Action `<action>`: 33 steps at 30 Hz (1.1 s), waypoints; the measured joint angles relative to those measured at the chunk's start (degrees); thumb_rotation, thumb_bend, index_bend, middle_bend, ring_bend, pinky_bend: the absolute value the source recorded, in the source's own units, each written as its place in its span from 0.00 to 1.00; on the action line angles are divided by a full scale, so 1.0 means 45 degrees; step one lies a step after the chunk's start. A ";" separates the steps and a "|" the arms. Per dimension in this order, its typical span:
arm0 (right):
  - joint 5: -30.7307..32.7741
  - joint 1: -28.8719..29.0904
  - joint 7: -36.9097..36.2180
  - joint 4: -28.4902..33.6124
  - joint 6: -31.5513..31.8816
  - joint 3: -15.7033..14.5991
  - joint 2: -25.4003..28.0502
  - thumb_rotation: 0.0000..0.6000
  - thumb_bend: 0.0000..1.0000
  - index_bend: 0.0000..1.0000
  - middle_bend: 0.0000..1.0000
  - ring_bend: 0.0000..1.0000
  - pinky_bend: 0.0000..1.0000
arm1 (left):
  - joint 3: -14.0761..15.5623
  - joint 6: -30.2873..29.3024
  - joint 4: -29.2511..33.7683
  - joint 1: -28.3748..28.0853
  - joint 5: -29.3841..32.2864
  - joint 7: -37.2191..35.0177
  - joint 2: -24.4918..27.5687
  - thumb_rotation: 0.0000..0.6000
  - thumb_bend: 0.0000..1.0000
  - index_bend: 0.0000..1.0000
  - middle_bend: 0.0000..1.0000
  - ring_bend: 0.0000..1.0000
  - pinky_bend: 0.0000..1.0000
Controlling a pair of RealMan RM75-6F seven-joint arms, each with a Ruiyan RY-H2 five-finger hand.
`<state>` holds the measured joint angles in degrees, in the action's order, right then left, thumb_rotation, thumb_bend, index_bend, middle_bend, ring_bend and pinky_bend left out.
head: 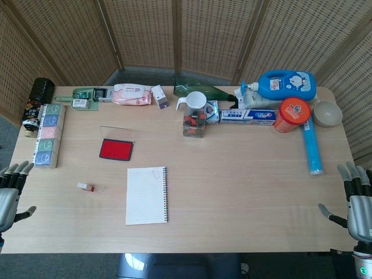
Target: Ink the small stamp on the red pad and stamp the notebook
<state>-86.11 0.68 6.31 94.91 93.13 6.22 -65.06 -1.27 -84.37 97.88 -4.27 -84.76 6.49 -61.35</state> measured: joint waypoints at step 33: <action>0.0578 0.0080 -0.0483 0.0251 -0.0701 0.0065 0.0314 0.87 0.03 0.00 0.00 0.00 0.00 | -0.0819 0.2555 -0.1798 -0.1738 0.2038 0.1176 -0.3240 1.00 0.14 0.33 0.00 0.00 0.04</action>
<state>-83.51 1.04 4.14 96.04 89.97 6.52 -63.65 -4.95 -72.87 89.79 -12.09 -75.58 11.78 -75.92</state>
